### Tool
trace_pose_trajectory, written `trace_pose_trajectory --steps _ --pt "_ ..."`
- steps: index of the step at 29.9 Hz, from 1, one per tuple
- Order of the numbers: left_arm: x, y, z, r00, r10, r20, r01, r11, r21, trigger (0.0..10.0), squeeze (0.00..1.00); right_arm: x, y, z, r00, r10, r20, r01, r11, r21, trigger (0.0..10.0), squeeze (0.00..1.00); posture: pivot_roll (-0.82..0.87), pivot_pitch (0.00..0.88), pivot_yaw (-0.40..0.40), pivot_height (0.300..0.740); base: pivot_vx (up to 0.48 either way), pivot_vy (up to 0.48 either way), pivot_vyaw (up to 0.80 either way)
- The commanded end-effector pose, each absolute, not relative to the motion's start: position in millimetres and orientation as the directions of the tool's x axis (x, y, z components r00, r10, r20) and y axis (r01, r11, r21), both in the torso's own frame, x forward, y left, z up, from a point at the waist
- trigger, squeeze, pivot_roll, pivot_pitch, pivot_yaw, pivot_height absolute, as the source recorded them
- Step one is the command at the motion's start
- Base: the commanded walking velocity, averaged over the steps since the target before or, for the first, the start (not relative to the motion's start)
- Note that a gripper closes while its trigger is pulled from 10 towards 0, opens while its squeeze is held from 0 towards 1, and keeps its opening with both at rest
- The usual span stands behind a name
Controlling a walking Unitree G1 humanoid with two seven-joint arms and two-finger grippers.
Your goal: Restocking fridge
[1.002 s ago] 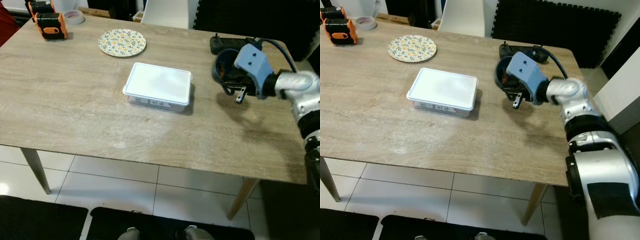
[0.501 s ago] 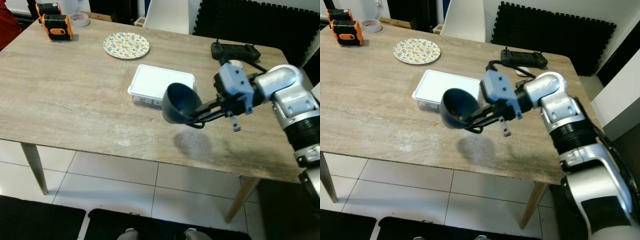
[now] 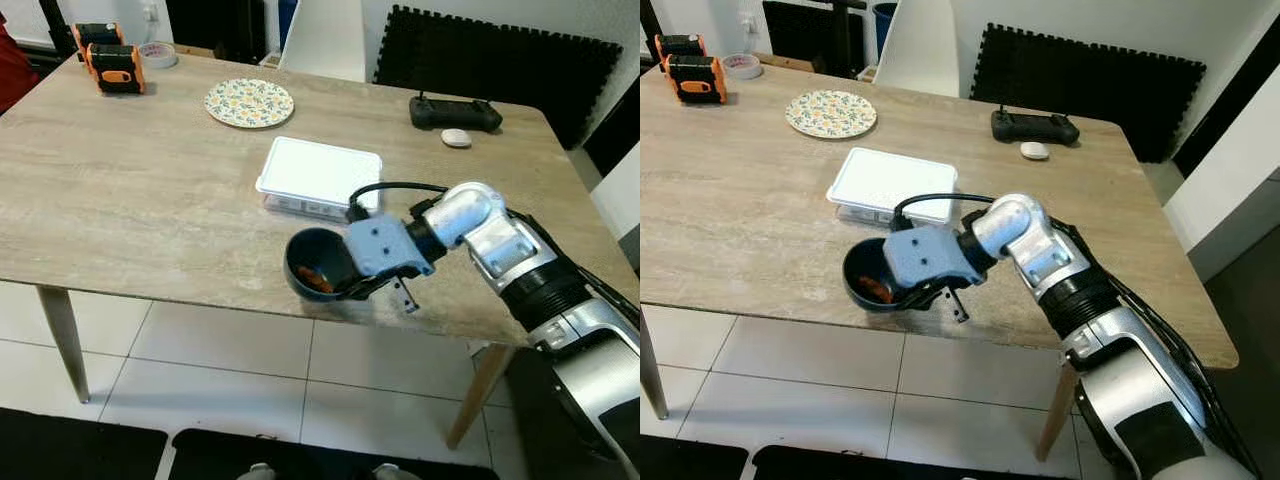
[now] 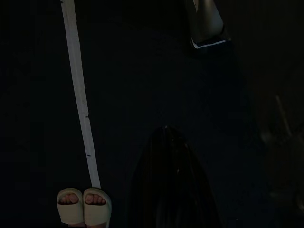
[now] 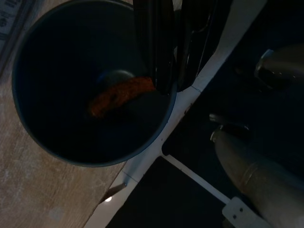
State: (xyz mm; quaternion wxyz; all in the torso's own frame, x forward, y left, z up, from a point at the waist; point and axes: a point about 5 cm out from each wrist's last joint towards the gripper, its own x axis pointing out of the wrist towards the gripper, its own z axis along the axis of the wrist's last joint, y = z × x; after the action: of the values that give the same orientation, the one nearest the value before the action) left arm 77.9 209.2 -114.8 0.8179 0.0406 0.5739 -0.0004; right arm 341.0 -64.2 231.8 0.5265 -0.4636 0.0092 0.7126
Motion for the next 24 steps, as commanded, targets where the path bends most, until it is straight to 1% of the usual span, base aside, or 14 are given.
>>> trace_pose_trajectory --steps 1,2,3,4,5,6,7,8,10,15,20,22,23,24 --pt "98.4 187.1 -112.9 0.409 -0.024 -0.912 0.065 0.998 0.003 10.0 0.0 345.6 -66.3 234.7 0.039 0.723 -0.69 -0.744 -0.44 -0.503 0.0 0.0 -0.1 0.091 -0.117 0.74 0.0 0.0 0.0" --pt "98.7 186.6 -112.8 0.409 -0.025 -0.912 0.066 0.998 0.002 10.0 0.0 347.3 -65.5 235.8 0.056 0.721 -0.691 -0.742 -0.433 -0.512 0.0 0.0 -0.1 0.091 -0.117 0.74 0.0 0.0 0.0" --pt "98.7 185.9 -112.9 0.409 -0.026 -0.912 0.067 0.998 0.001 10.0 0.0 349.6 -64.3 237.5 0.078 0.724 -0.685 -0.736 -0.422 -0.529 2.7 0.0 -0.1 0.09 -0.118 0.74 0.0 0.0 0.0" --pt "98.5 185.2 -113.1 0.409 -0.027 -0.912 0.067 0.998 0.0 10.0 0.0 353.2 -63.6 239.2 0.117 0.724 -0.679 -0.73 -0.401 -0.553 10.0 0.33 -0.1 0.09 -0.118 0.74 0.0 0.0 0.0" --pt "98.3 184.8 -113.1 0.408 -0.028 -0.912 0.067 0.998 -0.001 10.0 0.0 355.6 -63.1 240.2 0.144 0.724 -0.675 -0.726 -0.386 -0.569 10.0 0.33 -0.1 0.09 -0.118 0.74 0.0 0.0 0.0" --pt "98.1 184.5 -113.2 0.408 -0.029 -0.913 0.067 0.998 -0.001 10.0 0.0 357.2 -63.0 240.3 0.161 0.721 -0.674 -0.719 -0.382 -0.58 10.0 0.73 -0.1 0.09 -0.118 0.74 0.0 0.0 0.0" --pt "98.1 184.5 -113.2 0.408 -0.029 -0.913 0.067 0.998 -0.001 10.0 0.0 357.2 -63.0 240.3 0.161 0.721 -0.674 -0.719 -0.382 -0.58 10.0 0.73 -0.1 0.09 -0.118 0.74 0.0 0.0 0.0" --pt "98.0 184.3 -113.3 0.408 -0.029 -0.913 0.067 0.998 -0.002 10.0 0.0 358.1 -63.4 240.2 0.17 0.719 -0.674 -0.716 -0.38 -0.585 10.0 0.98 -0.1 0.089 -0.12 0.74 0.0 0.0 0.0" --pt "97.8 184.3 -113.3 0.407 -0.029 -0.913 0.066 0.998 -0.002 10.0 0.0 359.3 -63.6 241.3 0.185 0.728 -0.661 -0.713 -0.363 -0.6 10.0 1.0 -0.1 0.089 -0.12 0.74 0.0 0.0 0.0" --pt "96.3 185.4 -113.6 0.404 -0.026 -0.914 0.066 0.998 0.0 10.0 0.0 365.3 -63.6 254.9 0.258 0.787 -0.56 -0.685 -0.259 -0.681 10.0 0.98 -0.1 0.087 -0.118 0.74 0.0 0.0 0.0" --pt "97.1 185.8 -113.3 0.407 -0.025 -0.913 0.062 0.998 0.0 10.0 0.0 364.5 -73.3 275.2 0.221 0.871 -0.439 -0.72 -0.158 -0.676 10.0 0.67 -0.1 0.084 -0.12 0.74 0.0 0.0 0.0" --pt "98.8 184.7 -113.0 0.411 -0.028 -0.911 0.059 0.998 -0.005 10.0 0.0 359.2 -87.2 285.9 0.144 0.922 -0.358 -0.776 -0.119 -0.62 10.0 0.31 -0.1 0.085 -0.12 0.74 0.0 0.0 0.0" --pt "99.5 184.1 -112.9 0.413 -0.031 -0.91 0.058 0.998 -0.007 10.0 0.0 355.9 -94.5 290.1 0.106 0.943 -0.314 -0.801 -0.106 -0.589 10.0 0.0 -0.1 0.085 -0.12 0.74 0.0 0.0 0.0" --pt "100.1 183.4 -112.8 0.414 -0.033 -0.91 0.058 0.998 -0.009 10.0 0.0 353.8 -100.7 293.6 0.082 0.96 -0.267 -0.821 -0.086 -0.564 10.0 0.0 -0.1 0.084 -0.118 0.74 0.0 0.0 0.0"
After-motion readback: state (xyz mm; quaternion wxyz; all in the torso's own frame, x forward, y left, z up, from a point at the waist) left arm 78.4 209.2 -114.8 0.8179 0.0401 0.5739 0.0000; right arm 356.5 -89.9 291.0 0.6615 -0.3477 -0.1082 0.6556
